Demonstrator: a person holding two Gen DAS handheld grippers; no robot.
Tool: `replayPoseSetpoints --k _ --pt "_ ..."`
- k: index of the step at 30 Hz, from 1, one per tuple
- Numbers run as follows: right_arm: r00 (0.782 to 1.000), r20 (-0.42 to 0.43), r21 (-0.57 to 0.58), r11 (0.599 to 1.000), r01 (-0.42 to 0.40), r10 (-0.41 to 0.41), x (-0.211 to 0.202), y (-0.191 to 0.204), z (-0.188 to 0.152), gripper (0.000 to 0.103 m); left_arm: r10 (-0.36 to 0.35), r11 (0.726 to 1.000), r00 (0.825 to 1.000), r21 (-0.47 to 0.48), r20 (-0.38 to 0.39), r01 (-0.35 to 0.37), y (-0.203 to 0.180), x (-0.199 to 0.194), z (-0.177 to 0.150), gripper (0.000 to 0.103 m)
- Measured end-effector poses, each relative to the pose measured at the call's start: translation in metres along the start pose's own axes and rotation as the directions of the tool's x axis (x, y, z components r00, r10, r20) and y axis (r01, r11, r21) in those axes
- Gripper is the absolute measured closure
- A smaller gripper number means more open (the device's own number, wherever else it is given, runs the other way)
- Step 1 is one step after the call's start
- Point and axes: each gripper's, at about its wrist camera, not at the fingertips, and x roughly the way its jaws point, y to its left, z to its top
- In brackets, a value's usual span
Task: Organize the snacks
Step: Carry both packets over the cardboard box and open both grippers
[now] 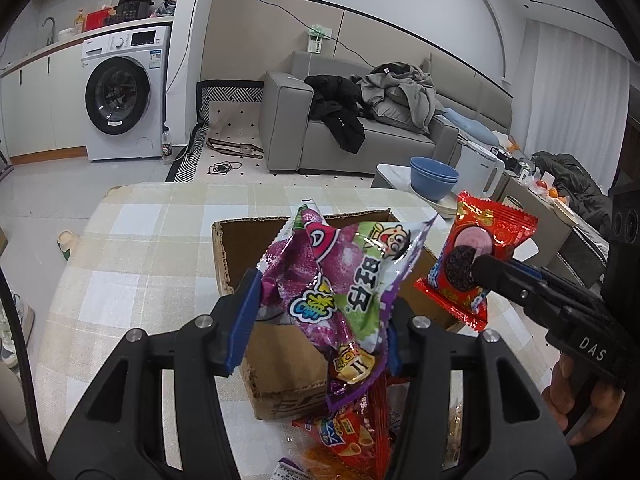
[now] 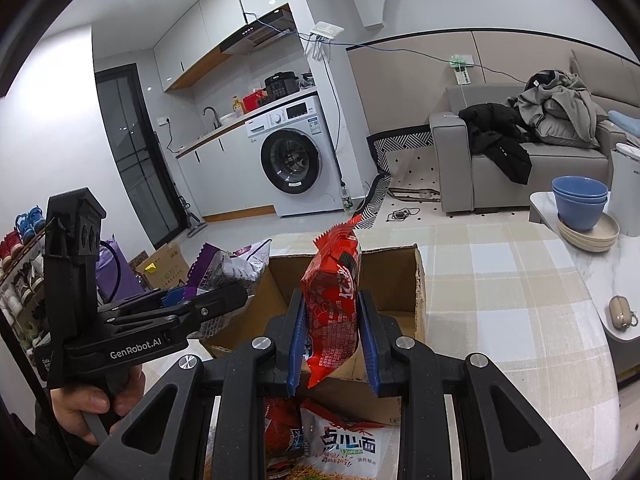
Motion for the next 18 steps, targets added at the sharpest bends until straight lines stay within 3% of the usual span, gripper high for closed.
replayPoseSetpoints --k 18 --pt "0.995 -0.096 -0.027 1.0 0.016 -0.019 0.043 -0.008 -0.009 0.078 0.025 0.998 0.997 0.054 -0.072 -0.021 -0.009 0.058 -0.006 0.053"
